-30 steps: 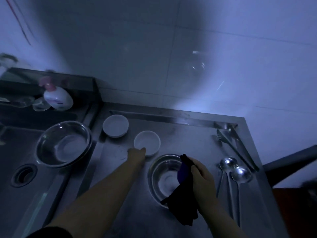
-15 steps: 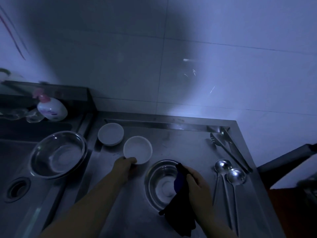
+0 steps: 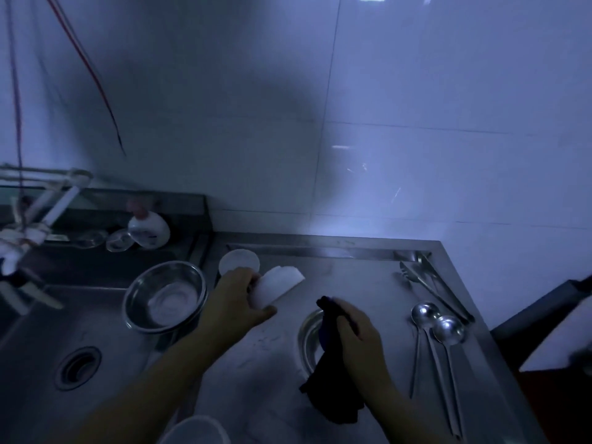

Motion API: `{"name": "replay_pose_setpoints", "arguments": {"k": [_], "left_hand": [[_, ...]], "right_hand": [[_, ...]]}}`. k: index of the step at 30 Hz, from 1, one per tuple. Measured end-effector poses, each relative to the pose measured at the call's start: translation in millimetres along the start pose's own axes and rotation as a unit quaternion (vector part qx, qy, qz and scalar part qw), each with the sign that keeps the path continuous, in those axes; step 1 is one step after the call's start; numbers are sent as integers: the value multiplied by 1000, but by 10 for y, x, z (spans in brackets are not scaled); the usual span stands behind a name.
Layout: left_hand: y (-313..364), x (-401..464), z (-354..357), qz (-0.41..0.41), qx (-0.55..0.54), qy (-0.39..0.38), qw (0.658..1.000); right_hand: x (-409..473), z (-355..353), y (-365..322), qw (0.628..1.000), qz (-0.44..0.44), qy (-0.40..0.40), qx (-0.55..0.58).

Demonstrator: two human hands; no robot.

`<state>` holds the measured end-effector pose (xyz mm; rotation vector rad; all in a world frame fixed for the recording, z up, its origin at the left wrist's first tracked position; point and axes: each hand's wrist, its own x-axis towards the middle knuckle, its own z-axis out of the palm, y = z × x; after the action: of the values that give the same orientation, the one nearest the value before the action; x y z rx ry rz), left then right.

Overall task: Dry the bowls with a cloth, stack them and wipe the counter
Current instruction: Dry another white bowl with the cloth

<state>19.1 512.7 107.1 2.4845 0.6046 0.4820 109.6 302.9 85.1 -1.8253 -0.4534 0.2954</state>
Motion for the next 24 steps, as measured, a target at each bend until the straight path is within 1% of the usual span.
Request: {"name": "replay_pose_setpoints", "arguments": {"k": [2, 4, 7, 9, 11, 14, 16, 17, 18, 21, 24], "left_hand": [[101, -64, -172, 28, 7, 22, 999], [186, -115, -341, 48, -9, 36, 998], [336, -187, -577, 34, -103, 53, 993], [464, -228, -704, 27, -168, 53, 984], [594, -261, -809, 26, -214, 53, 975], [775, -311, -975, 11, -308, 78, 948], [870, -348, -1072, 2, -372, 92, 924], [904, -368, -1109, -4, -395, 98, 914], [934, -388, -1136, -15, -416, 105, 903], [978, -436, -1120, -66, -460, 111, 879], [1039, -480, -1052, -100, -497, 107, 856]], "right_hand": [[-64, 39, -191, 998, -47, 22, -47], [-114, 66, -419, 988, -127, 61, -58], [-155, 94, -759, 951, -277, 111, -86], [-153, 112, -959, 907, -386, 121, -120], [-120, 114, -1122, 852, -477, 122, -179], [-72, 106, -1335, 774, -544, 139, -294], [-94, 126, -1404, 735, -561, 140, -355], [-130, 145, -1417, 732, -559, 134, -365], [-172, 165, -1424, 740, -554, 125, -361], [-336, 247, -1427, 777, -530, 104, -323], [-511, 373, -1410, 800, -516, 97, -289]]}}
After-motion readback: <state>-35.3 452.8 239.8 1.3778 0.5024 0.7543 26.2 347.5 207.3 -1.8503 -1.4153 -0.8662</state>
